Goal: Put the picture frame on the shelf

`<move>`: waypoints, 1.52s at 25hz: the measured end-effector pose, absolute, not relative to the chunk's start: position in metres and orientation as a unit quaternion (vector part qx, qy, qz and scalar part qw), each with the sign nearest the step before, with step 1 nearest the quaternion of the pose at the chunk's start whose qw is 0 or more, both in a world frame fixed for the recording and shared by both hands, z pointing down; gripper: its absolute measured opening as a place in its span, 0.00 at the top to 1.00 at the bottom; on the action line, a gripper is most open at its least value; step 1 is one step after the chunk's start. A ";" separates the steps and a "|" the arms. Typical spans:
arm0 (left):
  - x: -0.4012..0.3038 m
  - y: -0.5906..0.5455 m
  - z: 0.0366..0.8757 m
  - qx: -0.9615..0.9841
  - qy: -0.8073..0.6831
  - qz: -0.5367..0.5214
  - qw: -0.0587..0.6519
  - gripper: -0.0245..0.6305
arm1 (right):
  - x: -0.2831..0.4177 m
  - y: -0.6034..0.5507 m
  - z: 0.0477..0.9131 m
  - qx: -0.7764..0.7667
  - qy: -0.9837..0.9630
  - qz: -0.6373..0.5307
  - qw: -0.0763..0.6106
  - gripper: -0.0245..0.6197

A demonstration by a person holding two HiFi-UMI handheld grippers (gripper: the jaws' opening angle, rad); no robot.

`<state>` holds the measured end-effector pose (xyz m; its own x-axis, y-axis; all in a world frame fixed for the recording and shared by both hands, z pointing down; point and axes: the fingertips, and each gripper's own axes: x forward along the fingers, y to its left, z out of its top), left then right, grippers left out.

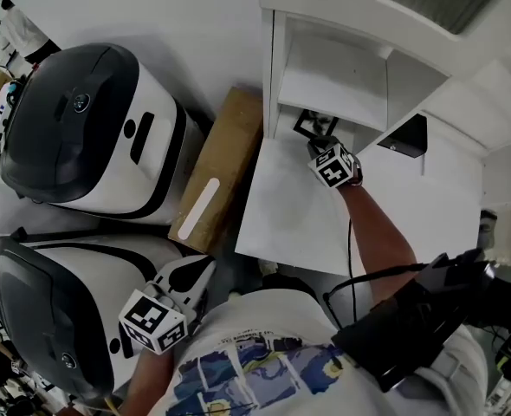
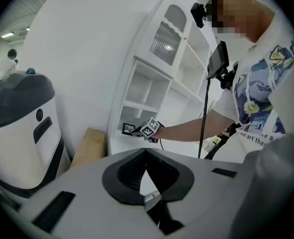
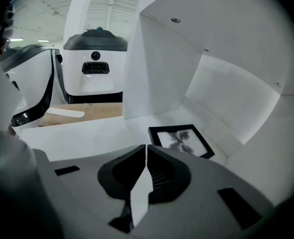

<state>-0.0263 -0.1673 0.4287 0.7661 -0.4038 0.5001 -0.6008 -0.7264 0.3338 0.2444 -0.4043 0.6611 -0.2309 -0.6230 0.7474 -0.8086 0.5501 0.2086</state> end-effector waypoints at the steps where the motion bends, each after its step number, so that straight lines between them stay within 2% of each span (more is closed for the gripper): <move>1: -0.026 -0.166 0.428 0.908 -0.274 0.200 0.245 0.94 | 0.243 -0.399 0.662 0.462 -0.775 0.119 0.414 0.91; 16: -0.037 -0.134 0.424 0.921 -0.242 0.185 0.244 0.94 | 0.207 -0.312 0.671 0.450 -0.767 0.178 0.422 0.92; 38: -0.081 -0.060 0.423 0.937 -0.206 0.173 0.223 0.94 | 0.148 -0.184 0.650 0.452 -0.764 0.187 0.420 0.92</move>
